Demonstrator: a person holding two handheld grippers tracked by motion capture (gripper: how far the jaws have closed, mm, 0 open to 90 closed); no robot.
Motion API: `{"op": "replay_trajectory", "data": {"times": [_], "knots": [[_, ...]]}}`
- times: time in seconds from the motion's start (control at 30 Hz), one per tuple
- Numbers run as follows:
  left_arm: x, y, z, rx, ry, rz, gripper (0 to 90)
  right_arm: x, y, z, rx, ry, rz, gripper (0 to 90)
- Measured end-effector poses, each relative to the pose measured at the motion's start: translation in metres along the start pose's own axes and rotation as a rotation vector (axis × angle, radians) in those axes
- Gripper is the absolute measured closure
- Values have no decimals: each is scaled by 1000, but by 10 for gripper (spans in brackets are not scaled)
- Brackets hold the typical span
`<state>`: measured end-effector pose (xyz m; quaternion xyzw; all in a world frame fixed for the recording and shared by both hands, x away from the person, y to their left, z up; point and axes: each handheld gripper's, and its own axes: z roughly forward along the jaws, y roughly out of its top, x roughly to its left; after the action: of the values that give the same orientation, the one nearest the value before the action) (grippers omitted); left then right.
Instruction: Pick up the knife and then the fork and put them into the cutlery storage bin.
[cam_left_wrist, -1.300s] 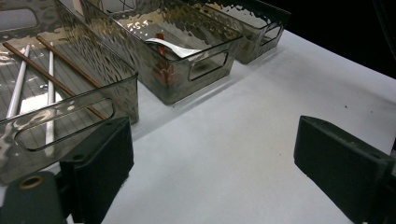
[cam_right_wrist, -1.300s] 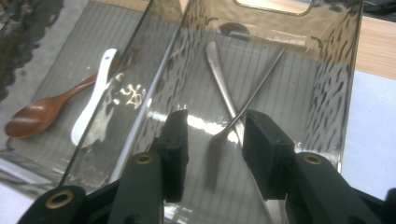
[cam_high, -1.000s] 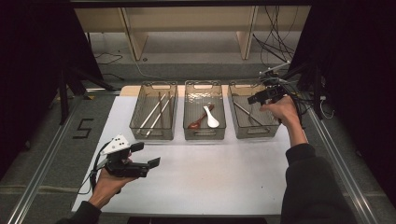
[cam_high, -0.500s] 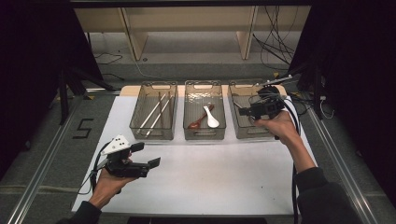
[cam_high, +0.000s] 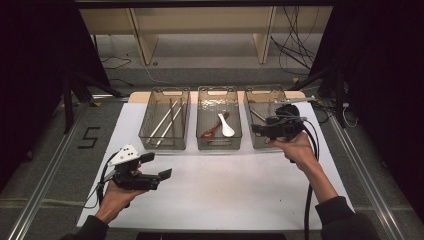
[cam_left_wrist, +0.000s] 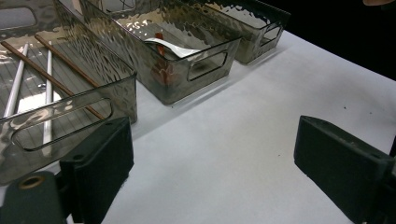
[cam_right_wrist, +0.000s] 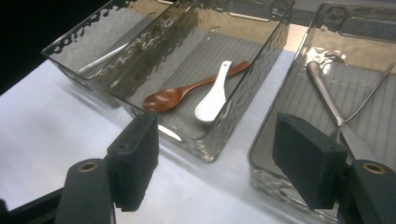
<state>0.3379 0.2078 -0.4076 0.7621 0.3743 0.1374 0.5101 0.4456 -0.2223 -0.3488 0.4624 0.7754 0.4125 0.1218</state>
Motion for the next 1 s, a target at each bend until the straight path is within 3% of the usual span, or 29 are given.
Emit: {"op": "replay_trajectory", "data": {"times": [0.7, 1.0], "knots": [[-1, 0, 2, 3, -10, -8, 113, 11, -46, -13, -90, 61, 2, 247], [-2, 0, 2, 15, -21, 1, 112, 19, -63, -16, -113, 81, -26, 241]]}}
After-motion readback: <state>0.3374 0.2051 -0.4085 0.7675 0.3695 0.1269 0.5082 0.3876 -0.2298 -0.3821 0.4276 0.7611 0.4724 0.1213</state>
